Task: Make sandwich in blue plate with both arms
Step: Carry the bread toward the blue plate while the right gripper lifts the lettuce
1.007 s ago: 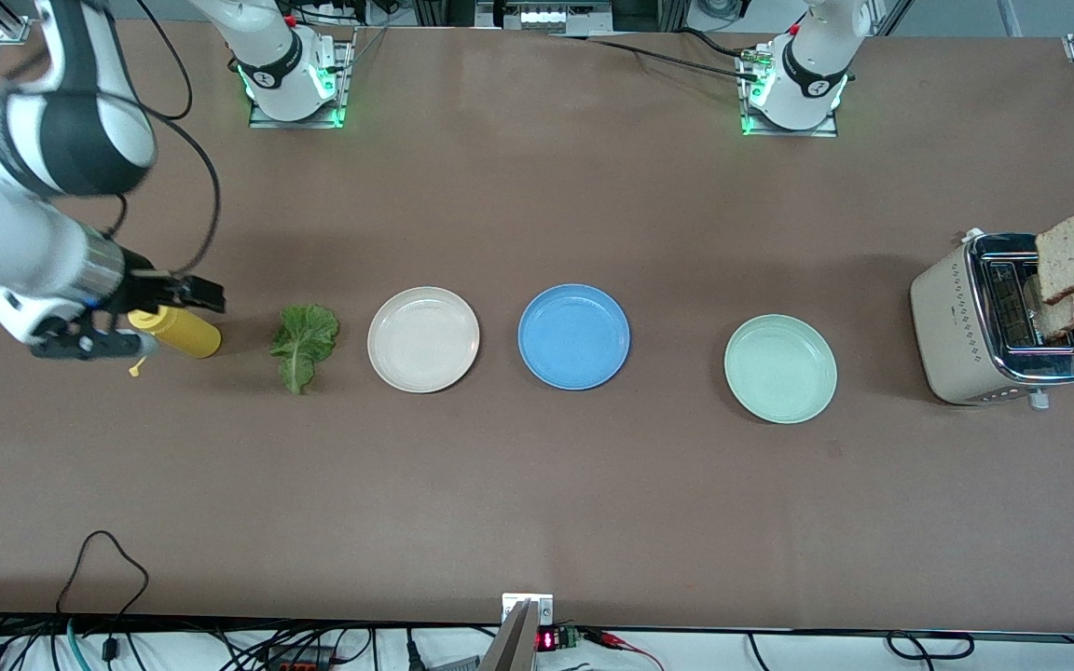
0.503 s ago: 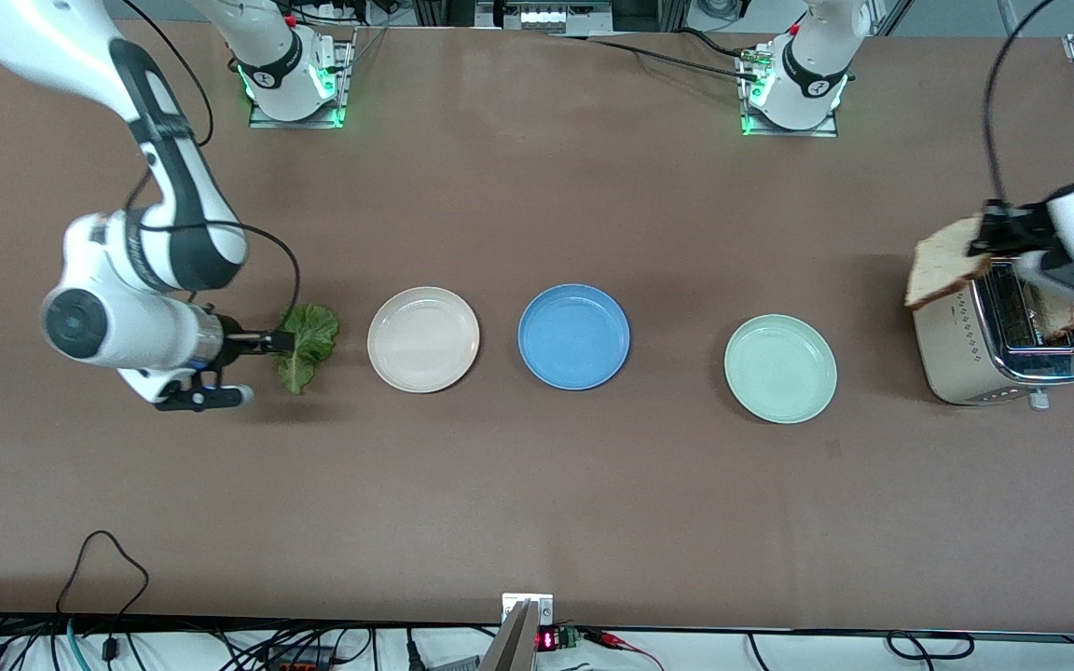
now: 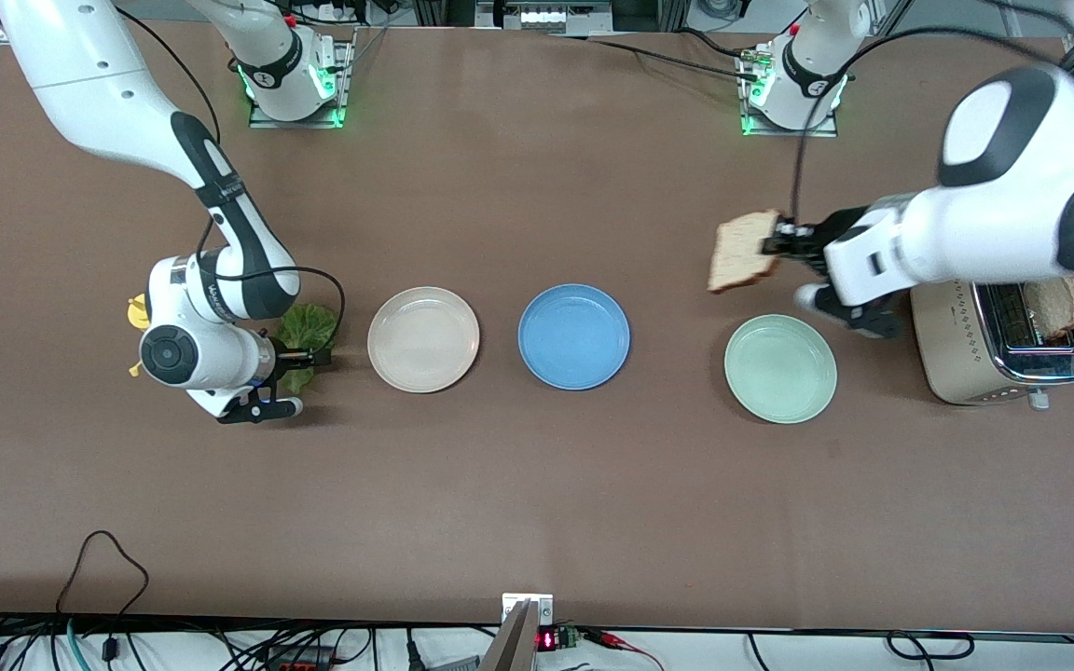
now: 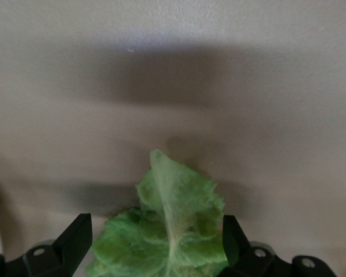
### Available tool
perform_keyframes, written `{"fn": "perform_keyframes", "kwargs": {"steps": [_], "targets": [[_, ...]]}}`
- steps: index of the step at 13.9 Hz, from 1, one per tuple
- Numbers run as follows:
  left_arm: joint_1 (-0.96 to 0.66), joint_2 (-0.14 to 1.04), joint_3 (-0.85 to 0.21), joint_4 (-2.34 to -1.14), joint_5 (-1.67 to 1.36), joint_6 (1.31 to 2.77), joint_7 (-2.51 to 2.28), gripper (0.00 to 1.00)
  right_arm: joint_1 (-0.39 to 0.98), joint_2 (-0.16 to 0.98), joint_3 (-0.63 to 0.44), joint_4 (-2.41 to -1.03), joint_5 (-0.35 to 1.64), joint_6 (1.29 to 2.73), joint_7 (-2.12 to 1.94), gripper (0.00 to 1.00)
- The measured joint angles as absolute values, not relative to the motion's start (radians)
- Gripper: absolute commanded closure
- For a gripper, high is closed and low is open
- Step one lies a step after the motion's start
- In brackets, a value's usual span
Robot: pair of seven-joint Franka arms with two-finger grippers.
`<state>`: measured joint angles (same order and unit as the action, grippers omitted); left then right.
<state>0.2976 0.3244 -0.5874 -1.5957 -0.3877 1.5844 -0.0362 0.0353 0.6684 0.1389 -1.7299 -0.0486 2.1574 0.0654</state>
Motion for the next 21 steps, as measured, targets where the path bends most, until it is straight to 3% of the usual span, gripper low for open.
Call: {"fn": "perform_keyframes", "kwargs": {"steps": [2, 6, 14, 21], "targets": [[0.266, 0.398, -0.588, -1.598, -0.515, 1.679, -0.040, 1.00, 0.035, 0.668, 0.139, -1.727, -0.057, 2.158, 0.058, 0.51], [0.185, 0.507, -0.589, -1.629, -0.682, 1.904, 0.015, 1.00, 0.036, 0.663, 0.139, -1.720, -0.094, 2.158, 0.038, 0.97], [0.157, 0.688, -0.586, -1.790, -0.993, 2.219, 0.633, 1.00, 0.035, 0.662, 0.138, -1.718, -0.101, 2.157, 0.035, 1.00], [0.147, 0.775, -0.587, -1.819, -1.115, 2.277, 0.765, 1.00, 0.037, 0.572, 0.145, -1.697, -0.102, 2.134, -0.022, 1.00]]}}
